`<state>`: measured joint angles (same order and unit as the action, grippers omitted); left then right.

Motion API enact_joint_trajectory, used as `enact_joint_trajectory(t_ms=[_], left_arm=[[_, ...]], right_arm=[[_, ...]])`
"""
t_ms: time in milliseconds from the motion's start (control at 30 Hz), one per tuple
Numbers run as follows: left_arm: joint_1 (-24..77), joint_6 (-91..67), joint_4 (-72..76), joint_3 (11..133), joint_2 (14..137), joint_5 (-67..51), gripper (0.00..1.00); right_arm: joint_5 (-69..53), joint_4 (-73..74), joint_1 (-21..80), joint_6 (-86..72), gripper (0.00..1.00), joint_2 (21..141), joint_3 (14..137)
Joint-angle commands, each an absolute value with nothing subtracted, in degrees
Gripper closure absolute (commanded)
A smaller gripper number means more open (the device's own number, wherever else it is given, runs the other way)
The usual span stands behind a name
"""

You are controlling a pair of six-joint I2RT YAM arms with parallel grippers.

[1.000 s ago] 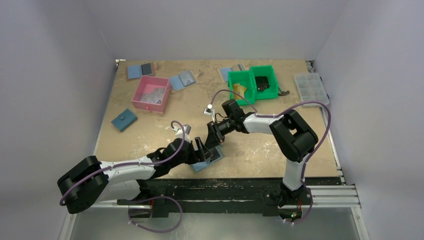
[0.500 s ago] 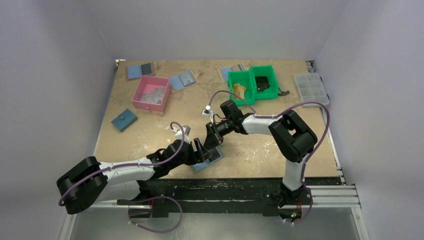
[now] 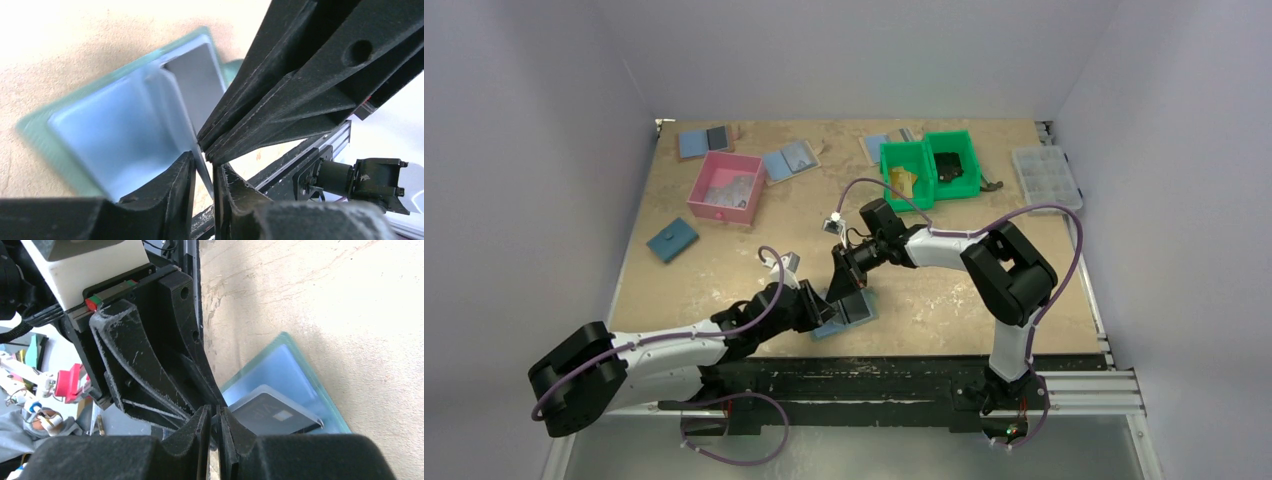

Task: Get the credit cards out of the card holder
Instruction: Pick up the card holder from the center of the board.

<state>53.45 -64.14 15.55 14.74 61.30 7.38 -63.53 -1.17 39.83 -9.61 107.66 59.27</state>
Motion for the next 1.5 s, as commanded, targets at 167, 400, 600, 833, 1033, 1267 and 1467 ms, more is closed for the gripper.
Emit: enact_joint_trajectory(t_ms=[167, 400, 600, 833, 1033, 1267, 1467], left_arm=[[52.12, -65.7, 12.98, 11.22, 59.09, 16.63, 0.88], [52.14, -64.76, 13.65, 9.01, 55.42, 16.19, 0.83], [52.16, -62.87, 19.28, 7.03, 54.45, 14.21, 0.68], [52.08, -61.88, 23.95, 6.69, 56.93, 12.69, 0.58], [52.05, -61.96, 26.87, 6.09, 58.15, 12.86, 0.59], [51.94, -61.89, 28.03, 6.6, 60.39, 14.26, 0.69], [51.68, -60.66, 28.21, 8.14, 64.66, 14.48, 0.84]], right_arm=[[-67.87, 7.82, 41.38, -5.63, 0.8, 108.08, 60.21], [-64.55, 19.8, 41.13, 9.79, 0.74, 105.7, 64.73], [-58.69, 28.94, 40.16, 24.29, 0.67, 101.34, 67.26], [-55.95, 29.09, 38.76, 26.28, 0.65, 98.92, 66.31], [-55.68, 28.42, 31.15, 25.78, 0.64, 99.59, 65.68], [-53.89, 28.04, 38.5, 25.51, 0.64, 100.89, 65.21], [-54.03, 28.92, 38.49, 26.93, 0.64, 100.82, 65.3]])
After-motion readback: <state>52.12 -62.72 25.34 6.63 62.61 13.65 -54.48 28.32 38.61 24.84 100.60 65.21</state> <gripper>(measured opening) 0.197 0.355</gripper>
